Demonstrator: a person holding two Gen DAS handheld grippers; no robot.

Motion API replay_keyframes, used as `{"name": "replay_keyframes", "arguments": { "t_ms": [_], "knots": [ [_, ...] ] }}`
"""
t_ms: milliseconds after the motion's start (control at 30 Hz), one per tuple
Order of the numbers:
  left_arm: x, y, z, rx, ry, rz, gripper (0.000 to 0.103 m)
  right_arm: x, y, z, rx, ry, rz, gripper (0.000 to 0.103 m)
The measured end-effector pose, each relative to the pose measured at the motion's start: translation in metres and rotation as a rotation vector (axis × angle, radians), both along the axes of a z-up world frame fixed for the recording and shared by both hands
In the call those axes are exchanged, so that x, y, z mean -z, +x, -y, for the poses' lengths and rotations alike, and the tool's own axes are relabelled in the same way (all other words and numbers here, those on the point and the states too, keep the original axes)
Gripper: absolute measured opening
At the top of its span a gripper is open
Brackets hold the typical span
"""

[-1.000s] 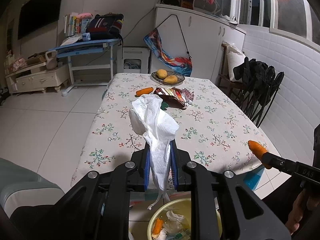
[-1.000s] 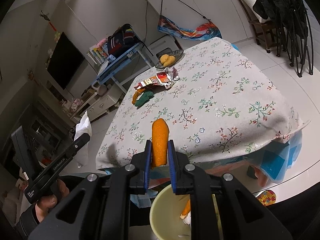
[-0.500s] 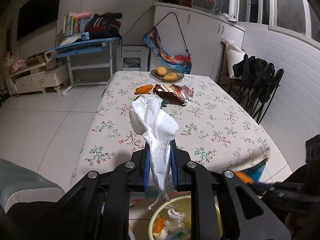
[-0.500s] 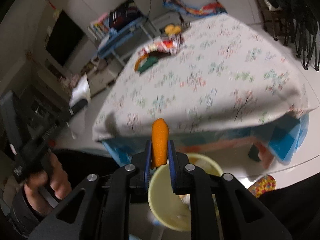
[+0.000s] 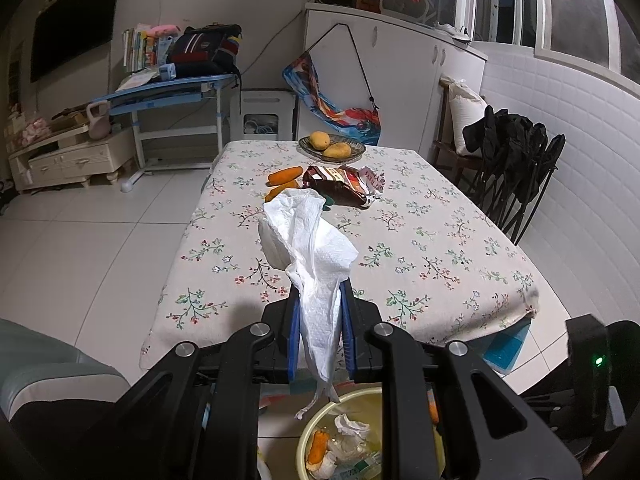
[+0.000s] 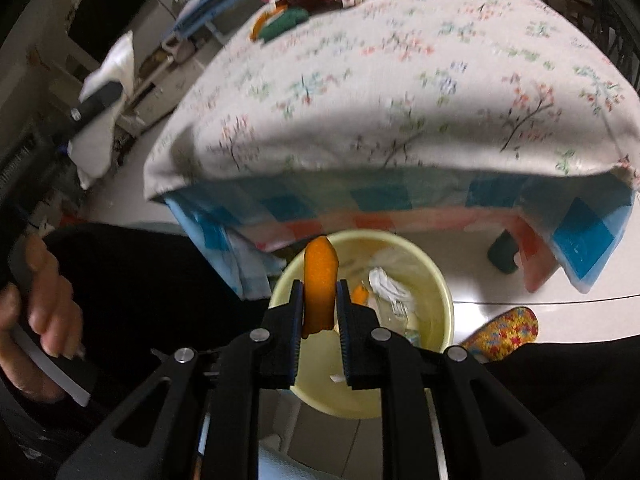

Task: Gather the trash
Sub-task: 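Lower the small peel into the yellow bin and open the right gripper, then carry the white tissue over the yellow bin with the left gripper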

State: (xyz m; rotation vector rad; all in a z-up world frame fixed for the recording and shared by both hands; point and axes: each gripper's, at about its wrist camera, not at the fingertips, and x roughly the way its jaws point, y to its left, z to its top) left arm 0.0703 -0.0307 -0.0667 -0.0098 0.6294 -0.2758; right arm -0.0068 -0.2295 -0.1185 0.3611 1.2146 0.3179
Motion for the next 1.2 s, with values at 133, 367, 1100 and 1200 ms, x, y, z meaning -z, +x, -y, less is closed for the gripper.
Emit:
{"name": "replay_keyframes", "arguments": {
  "t_ms": [133, 367, 1100, 1200],
  "knots": [
    [0.001, -0.001, 0.002, 0.007, 0.003, -0.002, 0.016, 0.001, 0.000, -0.001, -0.001, -0.008, -0.006, 0.030],
    [0.002, -0.002, 0.005, 0.032, 0.010, -0.011, 0.016, -0.009, 0.000, 0.004, 0.039, 0.011, 0.048, 0.036],
    [0.056, -0.040, 0.063, 0.366, 0.184, -0.182, 0.016, -0.049, -0.007, 0.044, 0.279, 0.004, 0.294, 0.059],
    [0.066, -0.046, 0.070, 0.411, 0.218, -0.211, 0.016, -0.050, -0.008, 0.046, 0.298, 0.004, 0.303, 0.061]
  ]
}}
